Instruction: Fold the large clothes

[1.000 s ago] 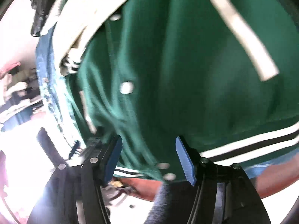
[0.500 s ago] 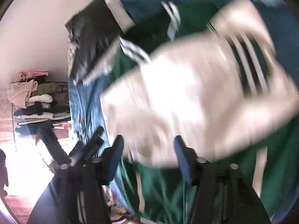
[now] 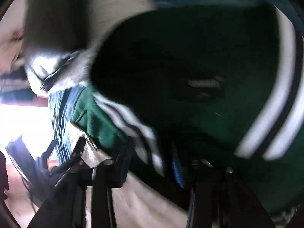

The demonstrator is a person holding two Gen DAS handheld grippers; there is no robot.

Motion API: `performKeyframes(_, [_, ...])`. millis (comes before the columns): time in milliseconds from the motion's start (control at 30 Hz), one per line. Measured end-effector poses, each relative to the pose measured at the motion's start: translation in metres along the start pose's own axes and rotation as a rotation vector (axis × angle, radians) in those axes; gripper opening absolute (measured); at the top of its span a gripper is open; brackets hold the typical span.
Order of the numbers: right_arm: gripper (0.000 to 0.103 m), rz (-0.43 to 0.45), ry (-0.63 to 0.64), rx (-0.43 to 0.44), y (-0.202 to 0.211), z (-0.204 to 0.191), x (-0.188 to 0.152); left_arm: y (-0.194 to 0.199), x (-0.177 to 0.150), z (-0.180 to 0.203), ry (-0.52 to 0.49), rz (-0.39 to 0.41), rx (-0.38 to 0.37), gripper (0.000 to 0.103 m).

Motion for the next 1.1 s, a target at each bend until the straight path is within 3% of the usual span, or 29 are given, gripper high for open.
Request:
performKeyframes(333, [0.002, 0.188, 0.006, -0.12, 0.055, -0.022, 0.035, 0.03, 0.019, -0.016, 0.011, 0.063, 0.019, 0.103])
performKeyframes(400, [0.002, 0.177, 0.026, -0.152, 0.05, -0.029, 0.049, 0.03, 0.022, -0.016, -0.001, 0.065, 0.031, 0.103])
performKeyframes(467, [0.003, 0.096, 0.032, -0.17, 0.036, -0.027, 0.053, 0.03, 0.023, -0.016, 0.003, 0.059, 0.034, 0.103])
performKeyframes(500, [0.006, 0.03, 0.005, -0.151, 0.031, -0.021, 0.056, 0.032, 0.022, -0.016, 0.006, 0.057, 0.031, 0.103])
performKeyframes(567, [0.032, 0.002, -0.049, -0.115, 0.048, -0.01, 0.055, 0.041, 0.019, -0.014, 0.013, 0.063, 0.021, 0.103])
performKeyframes(600, [0.056, 0.019, -0.064, -0.063, 0.069, -0.003, 0.052, 0.048, 0.018, -0.012, 0.014, 0.072, 0.02, 0.103])
performKeyframes(633, [0.069, 0.046, -0.066, -0.051, 0.091, 0.005, 0.046, 0.053, 0.017, -0.008, 0.012, 0.079, 0.016, 0.103])
performKeyframes(767, [0.07, 0.13, -0.079, -0.268, 0.156, 0.05, 0.024, 0.066, 0.016, 0.017, 0.005, 0.085, -0.026, 0.103])
performKeyframes(933, [0.07, 0.069, -0.219, -0.415, 0.148, 0.114, -0.007, 0.057, 0.018, 0.05, -0.002, 0.042, -0.049, 0.103])
performKeyframes(1100, [0.07, 0.009, -0.281, -0.393, 0.119, 0.147, -0.035, 0.06, 0.012, 0.064, -0.029, 0.056, -0.039, 0.103])
Point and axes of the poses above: each gripper's, at about its wrist camera, not at the fingertips, and y roughly against the way its jaws point, z to its right, x to its top, the point moved 3 cm from there along -y, roughly the way its jaws point, and after that the axes turned 11 degrees about -x, right-handed, at the moved point
